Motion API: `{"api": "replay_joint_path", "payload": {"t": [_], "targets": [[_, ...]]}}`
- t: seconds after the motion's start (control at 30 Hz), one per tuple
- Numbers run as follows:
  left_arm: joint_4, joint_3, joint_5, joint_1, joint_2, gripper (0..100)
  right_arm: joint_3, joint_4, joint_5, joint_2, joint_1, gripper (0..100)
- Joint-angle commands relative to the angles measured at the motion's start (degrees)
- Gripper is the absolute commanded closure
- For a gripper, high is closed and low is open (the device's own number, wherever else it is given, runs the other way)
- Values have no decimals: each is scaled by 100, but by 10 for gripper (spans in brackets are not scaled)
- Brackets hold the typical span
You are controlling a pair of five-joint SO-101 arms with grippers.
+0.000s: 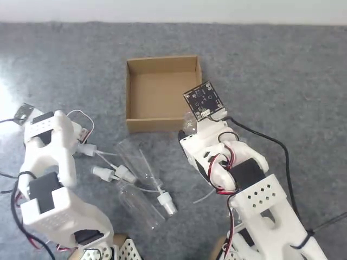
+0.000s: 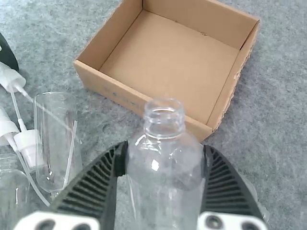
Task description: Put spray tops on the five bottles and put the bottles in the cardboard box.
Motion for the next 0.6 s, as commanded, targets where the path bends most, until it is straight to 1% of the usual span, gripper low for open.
{"api": "replay_joint_path", "payload": {"t": [0.0, 0.17, 0.57], "targets": [[-62, -48, 35, 0, -369, 906, -44, -119, 105, -180, 57, 869], [-185, -57, 44, -9, -369, 906, -44, -119, 105, -171, 48, 869], [-149, -84, 44, -53, -431, 907, -44, -119, 105, -171, 48, 869]]}}
